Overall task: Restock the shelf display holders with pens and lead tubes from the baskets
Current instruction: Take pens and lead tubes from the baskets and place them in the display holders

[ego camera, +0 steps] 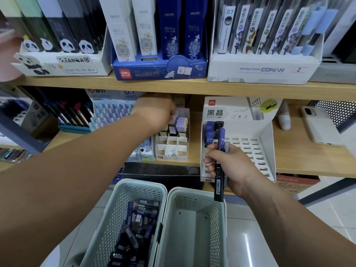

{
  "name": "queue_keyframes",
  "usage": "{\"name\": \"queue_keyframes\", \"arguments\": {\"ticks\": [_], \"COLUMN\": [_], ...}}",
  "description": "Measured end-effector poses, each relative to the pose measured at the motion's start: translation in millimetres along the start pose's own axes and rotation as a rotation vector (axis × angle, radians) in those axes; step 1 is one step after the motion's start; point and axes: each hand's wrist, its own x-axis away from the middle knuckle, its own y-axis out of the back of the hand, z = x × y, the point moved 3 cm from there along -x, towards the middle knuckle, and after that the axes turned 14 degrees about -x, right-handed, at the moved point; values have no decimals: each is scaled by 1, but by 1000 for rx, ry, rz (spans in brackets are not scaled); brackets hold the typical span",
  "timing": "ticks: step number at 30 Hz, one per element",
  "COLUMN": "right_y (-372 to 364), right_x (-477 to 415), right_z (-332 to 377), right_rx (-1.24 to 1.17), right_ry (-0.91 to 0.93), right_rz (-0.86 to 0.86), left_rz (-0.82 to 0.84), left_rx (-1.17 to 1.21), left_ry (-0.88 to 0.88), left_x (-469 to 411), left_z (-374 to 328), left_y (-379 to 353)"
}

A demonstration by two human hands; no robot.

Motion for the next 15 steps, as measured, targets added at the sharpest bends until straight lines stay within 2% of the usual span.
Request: {"name": "queue_keyframes", "arguments": {"ticks": [4,10,13,15], "right_y": [1,-1,-3,-5], "right_x": [0,1,3,8], "right_z": [0,3,6,8], "right_rx": [-1,-97,-137,-78], "right_ry": [-7,-36,-45,-60], "right_rz": [1,38,113,195], "left_rz": [15,-144,-294,-369], "left_rx": [-68,-13,159,395], "left_ry": [-28,-5,-19,-12], "left_x": [1,18,45,65], "left_z": [-4,6,-2,-16], "left_y": [3,12,16,19]}}
